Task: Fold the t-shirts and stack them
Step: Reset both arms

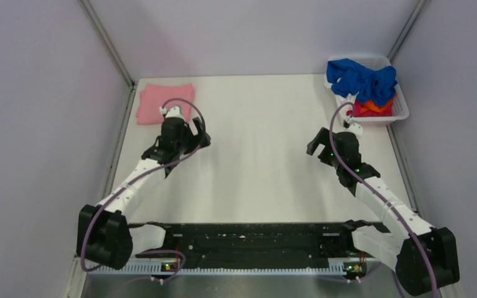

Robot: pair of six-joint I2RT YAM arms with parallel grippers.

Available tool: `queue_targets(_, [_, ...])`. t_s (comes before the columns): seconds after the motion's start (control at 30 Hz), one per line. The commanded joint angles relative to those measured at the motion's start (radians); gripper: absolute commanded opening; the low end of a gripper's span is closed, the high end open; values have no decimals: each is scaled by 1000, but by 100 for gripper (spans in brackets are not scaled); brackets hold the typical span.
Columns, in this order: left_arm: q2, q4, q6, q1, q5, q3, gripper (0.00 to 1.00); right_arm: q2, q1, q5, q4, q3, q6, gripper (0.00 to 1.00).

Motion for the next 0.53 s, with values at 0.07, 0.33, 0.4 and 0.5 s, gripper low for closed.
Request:
queue_targets(0.07, [-264,-54,-103,-89,-28,-247,99,-197,-9,-52,49,-161,85,99])
queue_targets(0.33, [-436,-104,-89,-90,-90,-312,99,-281,-9,-79,77,-235,113,99])
queue_targets(0.4, [-444,-105,-88,-90,-91,-309,99,-281,-10,-83,81,-233,109,99])
queue_targets(0.5, [-448,-107,-90,-90,-96,-304,99,-281,-10,-85,90,-227,111,99])
